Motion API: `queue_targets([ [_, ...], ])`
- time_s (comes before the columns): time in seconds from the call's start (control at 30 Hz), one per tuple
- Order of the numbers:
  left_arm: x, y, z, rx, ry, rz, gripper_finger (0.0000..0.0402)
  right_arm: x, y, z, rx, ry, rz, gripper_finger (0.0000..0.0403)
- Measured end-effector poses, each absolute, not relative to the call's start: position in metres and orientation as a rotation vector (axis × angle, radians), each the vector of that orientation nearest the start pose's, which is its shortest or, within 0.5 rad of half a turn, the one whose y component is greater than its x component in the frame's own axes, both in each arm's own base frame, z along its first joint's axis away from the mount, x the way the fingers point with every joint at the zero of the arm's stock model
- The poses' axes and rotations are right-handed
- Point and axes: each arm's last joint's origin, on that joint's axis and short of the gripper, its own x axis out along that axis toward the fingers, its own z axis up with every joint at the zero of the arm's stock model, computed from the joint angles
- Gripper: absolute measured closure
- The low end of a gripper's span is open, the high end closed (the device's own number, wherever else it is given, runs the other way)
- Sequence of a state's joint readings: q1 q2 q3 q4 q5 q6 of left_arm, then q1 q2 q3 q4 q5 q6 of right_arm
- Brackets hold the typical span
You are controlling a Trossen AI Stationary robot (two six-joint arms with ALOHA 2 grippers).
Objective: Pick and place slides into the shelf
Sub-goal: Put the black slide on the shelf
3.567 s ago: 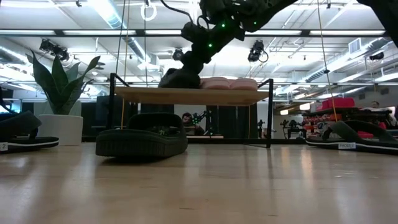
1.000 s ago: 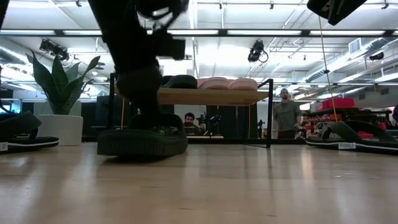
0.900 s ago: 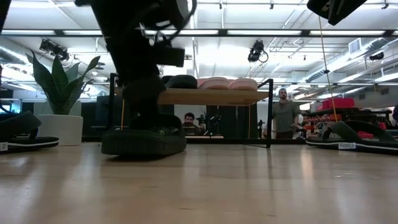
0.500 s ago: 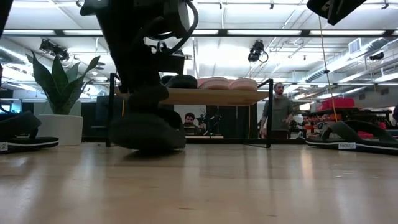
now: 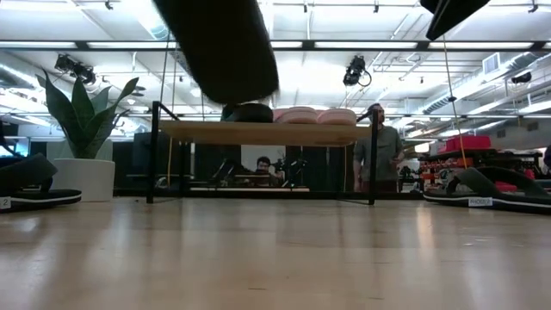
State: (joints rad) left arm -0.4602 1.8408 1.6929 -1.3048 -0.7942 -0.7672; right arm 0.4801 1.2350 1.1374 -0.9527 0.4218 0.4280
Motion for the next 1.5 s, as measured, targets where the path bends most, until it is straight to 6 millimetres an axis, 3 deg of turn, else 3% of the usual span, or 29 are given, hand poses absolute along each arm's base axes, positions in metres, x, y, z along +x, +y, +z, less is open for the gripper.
queue_targets([
  [0.13, 0.303, -0.144, 0.338, 0.211, 0.874, 0.772, 0.039, 0.208, 0.097, 0.307, 0.007, 0.92, -0.179, 0.0326],
  [0.23, 0.298, -0.143, 0.356, 0.237, 0.801, 0.746, 0.039, 0.206, 0.102, 0.304, 0.02, 0.909, -0.187, 0.0326],
  [0.33, 0.296, -0.131, 0.367, 0.282, 0.753, 0.802, 0.0389, 0.201, 0.11, 0.287, -0.03, 0.893, -0.205, 0.0329],
  [0.53, 0.302, -0.096, 0.368, 0.285, 0.776, 0.898, 0.039, 0.192, 0.132, 0.236, -0.025, 0.742, -0.202, 0.0336],
  [0.63, 0.308, -0.073, 0.366, 0.283, 0.808, 0.959, 0.039, 0.188, 0.14, 0.223, -0.022, 0.644, -0.199, 0.034],
  [0.73, 0.313, -0.047, 0.367, 0.274, 0.839, 1.027, 0.039, 0.177, 0.143, 0.222, -0.049, 0.612, -0.188, 0.0344],
  [0.97, 0.316, 0.016, 0.366, 0.243, 0.934, 1.171, 0.039, 0.161, 0.14, 0.244, -0.117, 0.487, -0.169, 0.0358],
  [1.1, 0.314, 0.037, 0.365, 0.225, 1.005, 1.185, 0.039, 0.168, 0.142, 0.257, -0.184, 0.441, -0.006, 0.0373],
  [1.2, 0.313, 0.047, 0.364, 0.212, 1.055, 1.172, 0.039, 0.181, 0.143, 0.263, -0.181, 0.353, 0.228, 0.0385],
  [1.33, 0.312, 0.056, 0.364, 0.216, 1.094, 1.166, 0.039, 0.195, 0.128, 0.249, -0.133, 0.247, 0.371, 0.0394],
  [1.5, 0.31, 0.063, 0.363, 0.24, 1.14, 1.151, 0.039, 0.199, 0.098, 0.213, -0.045, 0.297, 0.26, 0.0388],
])
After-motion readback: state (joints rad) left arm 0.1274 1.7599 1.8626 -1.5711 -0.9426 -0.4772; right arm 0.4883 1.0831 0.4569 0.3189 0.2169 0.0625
